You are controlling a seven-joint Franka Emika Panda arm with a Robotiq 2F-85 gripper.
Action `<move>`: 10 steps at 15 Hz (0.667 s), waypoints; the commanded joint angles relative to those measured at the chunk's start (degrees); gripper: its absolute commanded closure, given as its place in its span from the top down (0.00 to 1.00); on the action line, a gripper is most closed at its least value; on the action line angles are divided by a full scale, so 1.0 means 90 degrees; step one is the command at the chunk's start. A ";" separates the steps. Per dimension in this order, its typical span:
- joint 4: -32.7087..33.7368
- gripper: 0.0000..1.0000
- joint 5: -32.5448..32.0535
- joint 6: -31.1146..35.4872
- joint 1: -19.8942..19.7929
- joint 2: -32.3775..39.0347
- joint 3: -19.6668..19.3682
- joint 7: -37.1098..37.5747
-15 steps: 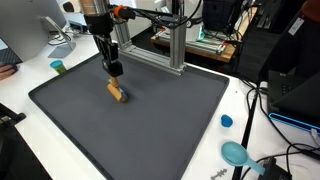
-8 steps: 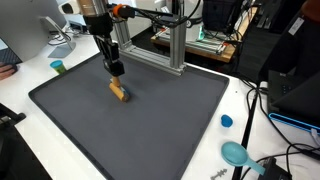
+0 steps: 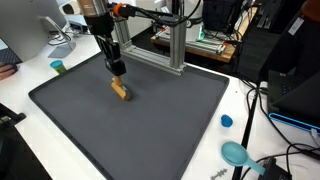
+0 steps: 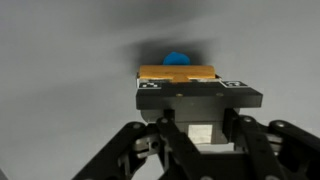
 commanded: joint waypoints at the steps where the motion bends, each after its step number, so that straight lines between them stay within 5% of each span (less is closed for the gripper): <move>1: 0.0012 0.22 0.0210 -0.0497 -0.0046 0.0158 0.0069 -0.0144; 9: 0.0085 0.22 0.0088 -0.0223 0.0000 0.0037 -0.0012 -0.0019; 10: 0.0097 0.47 0.0087 -0.0201 -0.0004 0.0038 -0.0019 -0.0018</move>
